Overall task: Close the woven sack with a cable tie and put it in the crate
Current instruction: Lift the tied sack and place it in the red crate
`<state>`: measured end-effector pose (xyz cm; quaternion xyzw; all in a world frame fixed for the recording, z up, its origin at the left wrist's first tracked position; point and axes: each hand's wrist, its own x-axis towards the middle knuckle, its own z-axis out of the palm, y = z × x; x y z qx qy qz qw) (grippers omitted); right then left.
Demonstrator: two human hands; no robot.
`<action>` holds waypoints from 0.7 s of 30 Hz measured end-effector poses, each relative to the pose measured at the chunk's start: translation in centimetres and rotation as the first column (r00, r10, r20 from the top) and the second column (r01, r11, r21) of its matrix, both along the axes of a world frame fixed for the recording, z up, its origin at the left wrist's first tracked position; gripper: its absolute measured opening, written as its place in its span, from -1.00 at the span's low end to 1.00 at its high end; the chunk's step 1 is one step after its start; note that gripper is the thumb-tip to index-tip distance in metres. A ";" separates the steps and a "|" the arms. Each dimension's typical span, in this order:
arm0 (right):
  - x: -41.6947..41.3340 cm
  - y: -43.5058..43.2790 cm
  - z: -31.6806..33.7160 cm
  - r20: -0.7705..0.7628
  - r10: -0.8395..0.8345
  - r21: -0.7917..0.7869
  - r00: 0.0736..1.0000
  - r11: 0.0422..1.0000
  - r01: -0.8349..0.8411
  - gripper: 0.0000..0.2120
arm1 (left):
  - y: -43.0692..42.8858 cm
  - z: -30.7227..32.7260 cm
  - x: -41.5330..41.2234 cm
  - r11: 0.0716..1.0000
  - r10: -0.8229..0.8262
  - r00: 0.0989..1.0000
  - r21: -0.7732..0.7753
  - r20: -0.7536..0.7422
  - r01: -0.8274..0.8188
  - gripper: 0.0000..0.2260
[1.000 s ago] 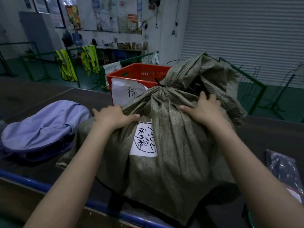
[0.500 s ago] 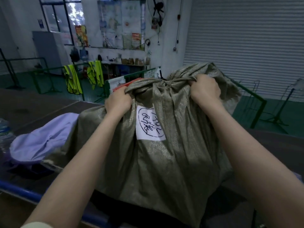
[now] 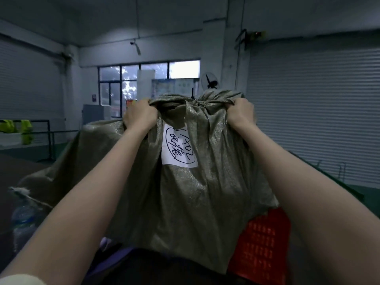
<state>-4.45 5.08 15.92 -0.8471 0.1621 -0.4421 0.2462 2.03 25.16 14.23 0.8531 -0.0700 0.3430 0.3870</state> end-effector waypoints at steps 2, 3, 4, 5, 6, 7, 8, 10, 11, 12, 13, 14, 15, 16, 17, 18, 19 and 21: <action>0.9 0.2 0.9 0.071 0.014 0.010 0.997 1.000 -0.015 -0.69 | 0.5 1.5 0.3 1.000 0.016 0.999 0.006 0.043 -0.017 -0.63; 1.3 0.3 1.4 0.107 0.018 0.009 0.994 1.000 -0.019 -0.69 | 0.7 2.2 0.5 1.000 0.021 0.997 0.005 0.068 -0.022 -0.62; 1.6 0.4 1.8 0.141 0.018 0.010 0.990 1.000 -0.019 -0.69 | 0.9 2.7 0.6 1.000 0.026 0.995 0.003 0.094 -0.026 -0.61; 1.9 0.4 2.3 0.176 0.013 0.007 0.984 1.000 -0.015 -0.69 | 1.0 3.3 0.8 0.999 0.034 0.991 0.002 0.127 -0.035 -0.61; 2.2 0.4 2.7 0.205 0.008 0.003 0.979 1.000 -0.009 -0.68 | 1.0 3.9 0.8 0.999 0.044 0.985 0.002 0.166 -0.045 -0.61; 2.5 0.3 3.1 0.235 0.003 0.002 0.972 1.000 -0.003 -0.68 | 0.9 4.4 0.8 0.999 0.051 0.977 -0.002 0.209 -0.051 -0.63; 2.9 0.2 3.5 0.268 -0.006 0.005 0.964 1.000 0.004 -0.69 | 0.8 4.9 0.8 0.999 0.050 0.965 -0.009 0.258 -0.049 -0.65; 3.3 -0.3 4.1 0.320 -0.024 0.033 0.947 0.999 0.014 -0.70 | 0.3 6.0 0.9 0.999 0.037 0.938 -0.014 0.346 -0.035 -0.68; 3.5 -0.6 4.3 0.340 -0.035 0.050 0.940 0.999 0.019 -0.70 | 0.0 6.6 1.2 1.000 0.027 0.926 -0.012 0.376 -0.024 -0.70; 3.6 -1.0 4.5 0.349 -0.042 0.065 0.936 0.998 0.021 -0.71 | -0.2 7.1 1.5 1.000 0.015 0.920 -0.007 0.392 -0.013 -0.71; 3.6 -1.2 4.6 0.352 -0.044 0.078 0.935 0.997 0.018 -0.71 | -0.4 7.6 1.8 1.000 0.003 0.918 0.001 0.398 -0.003 -0.71; 3.7 -1.5 5.0 0.355 -0.046 0.088 0.934 0.996 0.016 -0.71 | -0.8 8.2 2.2 1.000 -0.011 0.917 0.008 0.400 0.009 -0.71; 3.7 -1.8 5.4 0.357 -0.046 0.092 0.933 0.996 0.014 -0.71 | -1.2 8.9 2.6 1.000 -0.021 0.917 0.013 0.398 0.017 -0.70; 3.7 -2.2 5.8 0.360 -0.046 0.093 0.932 0.996 0.014 -0.71 | -1.5 9.5 2.8 1.000 -0.025 0.918 0.017 0.397 0.020 -0.68; 3.7 -2.5 6.4 0.368 -0.048 0.084 0.929 0.996 0.019 -0.71 | -2.0 10.3 3.0 1.000 -0.030 0.917 0.013 0.397 0.028 -0.67; 3.7 -2.9 7.0 0.375 -0.051 0.076 0.926 0.997 0.024 -0.71 | -2.4 11.0 3.0 0.999 -0.036 0.918 0.005 0.395 0.037 -0.65; 3.6 -3.3 7.6 0.380 -0.057 0.071 0.923 0.997 0.032 -0.71 | -2.9 11.6 3.1 0.999 -0.044 0.920 -0.004 0.389 0.049 -0.64; 3.8 -4.1 8.6 0.391 -0.077 0.061 0.917 0.996 0.058 -0.71 | -3.9 12.7 3.4 0.997 -0.060 0.921 -0.024 0.385 0.075 -0.62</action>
